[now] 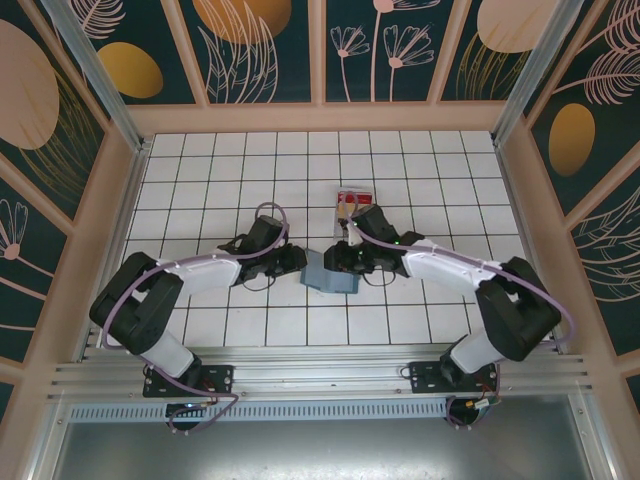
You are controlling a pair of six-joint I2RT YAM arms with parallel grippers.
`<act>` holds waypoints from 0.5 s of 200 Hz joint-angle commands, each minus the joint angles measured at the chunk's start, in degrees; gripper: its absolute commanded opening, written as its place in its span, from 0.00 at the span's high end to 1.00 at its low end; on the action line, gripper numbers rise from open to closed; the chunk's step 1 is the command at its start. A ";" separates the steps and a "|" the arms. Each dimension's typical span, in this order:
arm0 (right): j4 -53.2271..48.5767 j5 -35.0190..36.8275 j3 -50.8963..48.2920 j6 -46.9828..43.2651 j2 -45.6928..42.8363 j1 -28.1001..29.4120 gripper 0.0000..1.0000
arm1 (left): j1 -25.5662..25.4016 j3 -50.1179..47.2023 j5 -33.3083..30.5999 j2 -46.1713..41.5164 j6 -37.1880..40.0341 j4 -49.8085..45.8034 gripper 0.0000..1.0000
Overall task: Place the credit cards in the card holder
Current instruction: Open the card holder at the center of the table.
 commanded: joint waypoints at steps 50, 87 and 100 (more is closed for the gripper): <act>6.78 -2.27 2.39 -0.55 10.36 -0.05 0.69 | -0.01 -2.41 -13.80 -14.19 -1.47 -3.60 0.61; 2.90 1.11 5.34 -2.19 14.72 0.58 0.73 | 0.00 -3.94 -16.75 -17.49 -1.65 -4.26 0.58; 0.10 4.30 6.87 -2.62 16.38 1.16 0.73 | 0.04 -4.20 -16.43 -16.92 -1.66 -4.17 0.58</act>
